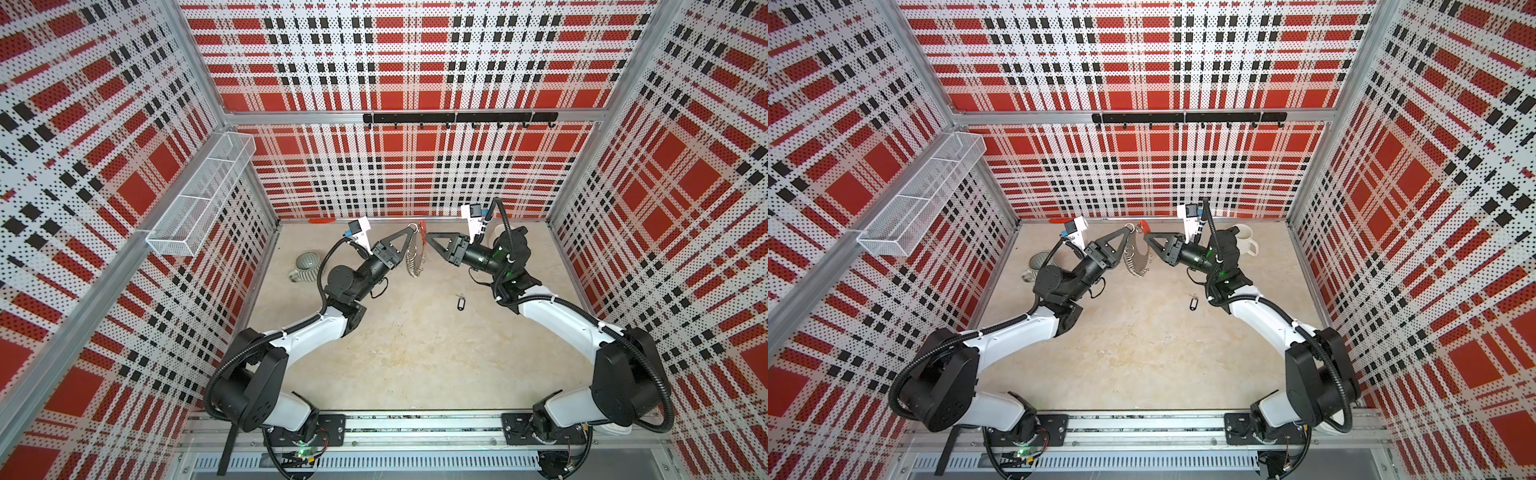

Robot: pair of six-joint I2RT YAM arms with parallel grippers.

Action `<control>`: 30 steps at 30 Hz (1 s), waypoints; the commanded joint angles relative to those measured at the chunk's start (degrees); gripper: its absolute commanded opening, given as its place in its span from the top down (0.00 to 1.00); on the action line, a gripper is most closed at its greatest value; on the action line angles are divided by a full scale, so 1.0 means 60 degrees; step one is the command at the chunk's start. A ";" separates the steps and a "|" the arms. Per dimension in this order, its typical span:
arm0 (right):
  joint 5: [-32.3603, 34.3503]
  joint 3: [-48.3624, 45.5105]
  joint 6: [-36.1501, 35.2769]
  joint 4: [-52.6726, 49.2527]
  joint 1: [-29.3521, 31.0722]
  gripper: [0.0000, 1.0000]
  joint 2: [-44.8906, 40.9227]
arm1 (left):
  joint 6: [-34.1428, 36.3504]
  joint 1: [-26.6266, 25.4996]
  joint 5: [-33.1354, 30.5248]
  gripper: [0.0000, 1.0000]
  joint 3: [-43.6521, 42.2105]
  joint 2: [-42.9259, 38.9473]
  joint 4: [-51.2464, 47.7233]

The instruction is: Put the keys on the keyring

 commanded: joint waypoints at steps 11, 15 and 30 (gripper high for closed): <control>0.9679 -0.1248 -0.3957 -0.7086 -0.0338 0.62 -0.1216 | 0.3915 -0.0517 -0.2010 1.00 0.0000 -0.0970 -0.3661; 0.7557 -0.2294 -0.3639 -0.6316 -0.0918 0.59 -0.0895 | 0.4377 -0.0670 -0.2842 1.00 -0.0284 -0.1033 -0.3971; 0.5485 -0.1177 -0.4562 -0.5759 -0.1211 0.70 0.2463 | 0.4701 -0.0674 -0.2801 1.00 -0.0826 -0.1419 -0.3989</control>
